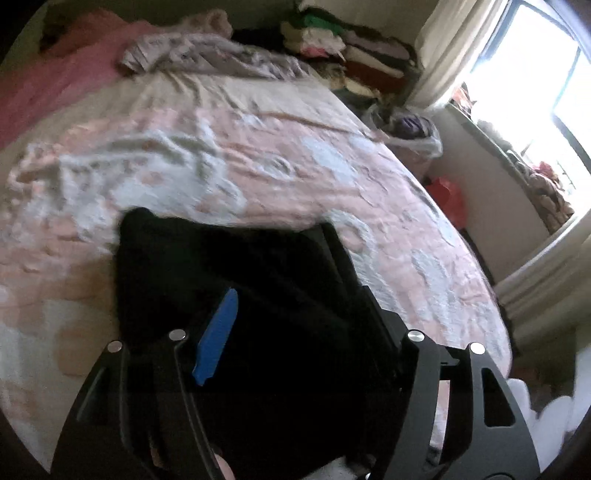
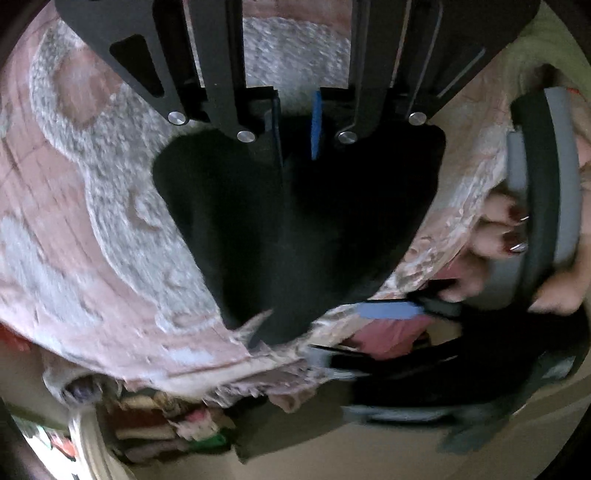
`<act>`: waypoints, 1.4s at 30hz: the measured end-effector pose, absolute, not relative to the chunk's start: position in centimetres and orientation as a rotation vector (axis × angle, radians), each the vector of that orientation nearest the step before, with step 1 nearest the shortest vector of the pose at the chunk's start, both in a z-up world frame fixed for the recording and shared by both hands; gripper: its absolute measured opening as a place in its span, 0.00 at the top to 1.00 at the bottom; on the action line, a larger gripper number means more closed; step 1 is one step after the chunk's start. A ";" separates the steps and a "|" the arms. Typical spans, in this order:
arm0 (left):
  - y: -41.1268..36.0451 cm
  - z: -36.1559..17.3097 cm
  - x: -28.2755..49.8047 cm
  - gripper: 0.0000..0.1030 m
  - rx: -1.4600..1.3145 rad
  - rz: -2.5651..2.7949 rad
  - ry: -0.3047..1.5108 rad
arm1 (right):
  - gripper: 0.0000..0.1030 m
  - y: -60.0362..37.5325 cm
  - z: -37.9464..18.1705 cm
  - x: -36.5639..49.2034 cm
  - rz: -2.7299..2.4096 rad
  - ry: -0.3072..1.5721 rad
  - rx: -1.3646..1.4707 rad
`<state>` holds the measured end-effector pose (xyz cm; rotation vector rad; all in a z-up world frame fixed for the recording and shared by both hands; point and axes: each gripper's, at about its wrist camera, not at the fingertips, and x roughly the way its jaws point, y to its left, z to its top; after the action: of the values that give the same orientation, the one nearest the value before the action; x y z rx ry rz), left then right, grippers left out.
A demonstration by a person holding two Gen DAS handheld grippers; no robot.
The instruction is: Fold small clothes
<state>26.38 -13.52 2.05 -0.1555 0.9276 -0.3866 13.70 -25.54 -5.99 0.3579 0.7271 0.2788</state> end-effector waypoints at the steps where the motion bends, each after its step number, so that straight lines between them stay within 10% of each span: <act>1: -12.5 2.2 26.1 0.44 -0.160 -0.361 0.916 | 0.86 -25.9 -6.1 13.6 0.278 0.731 0.378; 14: -6.0 -2.4 23.3 0.44 -0.027 -0.169 0.917 | 0.21 -28.8 -4.2 16.8 0.452 0.770 0.563; 22: -7.6 -2.3 21.7 0.44 0.012 -0.183 0.893 | 0.20 -29.1 -5.5 21.9 0.488 0.862 0.595; 24: -7.8 -2.2 21.6 0.44 0.014 -0.189 0.891 | 0.32 -29.1 -5.5 22.7 0.494 0.865 0.580; 26: -7.9 -2.1 21.5 0.44 0.013 -0.195 0.888 | 0.73 -29.2 -5.3 23.2 0.521 0.851 0.552; 28: -8.1 -2.0 21.4 0.44 0.014 -0.200 0.886 | 0.76 -29.2 -5.0 23.0 0.520 0.832 0.528; 38: -8.6 -2.2 21.0 0.43 -0.011 -0.235 0.889 | 0.77 -28.3 -3.4 21.2 0.429 0.756 0.257; 42: -8.9 -2.6 20.9 0.43 -0.013 -0.238 0.893 | 0.61 -29.9 -6.1 22.1 0.398 0.837 0.369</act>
<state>20.86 -8.86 -2.64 -0.0135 0.8932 -0.2383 22.10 -29.92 -6.12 0.3693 0.8366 0.3982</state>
